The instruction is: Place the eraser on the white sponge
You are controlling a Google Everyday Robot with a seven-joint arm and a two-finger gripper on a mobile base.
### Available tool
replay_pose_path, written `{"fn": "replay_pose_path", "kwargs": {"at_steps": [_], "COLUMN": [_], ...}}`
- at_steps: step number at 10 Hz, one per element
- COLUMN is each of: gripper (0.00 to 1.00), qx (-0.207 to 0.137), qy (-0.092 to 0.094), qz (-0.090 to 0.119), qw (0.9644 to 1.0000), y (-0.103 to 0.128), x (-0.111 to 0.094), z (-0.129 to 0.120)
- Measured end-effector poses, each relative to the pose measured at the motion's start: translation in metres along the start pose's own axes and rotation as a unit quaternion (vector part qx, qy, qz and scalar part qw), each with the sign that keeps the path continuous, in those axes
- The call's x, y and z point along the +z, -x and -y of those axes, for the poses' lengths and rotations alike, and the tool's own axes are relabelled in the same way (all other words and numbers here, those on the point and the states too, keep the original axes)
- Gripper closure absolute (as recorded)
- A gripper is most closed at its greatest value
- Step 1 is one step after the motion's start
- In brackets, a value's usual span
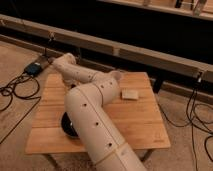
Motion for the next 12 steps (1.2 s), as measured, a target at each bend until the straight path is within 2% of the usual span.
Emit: {"fn": "replay_pose_path", "kwargs": {"at_steps": [2,5,6,8,10,12], "gripper": [0.67,0.97,1.0,1.0,1.0,1.0], "qx": [0.001,0.015,0.024,0.042,0.068,0.103], "qy": [0.006,0.011,0.012,0.01,0.011,0.016], "qz": [-0.003,0.0,0.002,0.009,0.012,0.004], "qw": [1.0,0.9998,0.9996,0.999,0.9975,0.9946], "y": [0.0,-0.003,-0.005,-0.01,-0.028,-0.065], "x": [0.0,-0.014,-0.023,-0.041,-0.061,-0.077], "z": [-0.001,0.005,0.008,0.015,0.024,0.03]}}
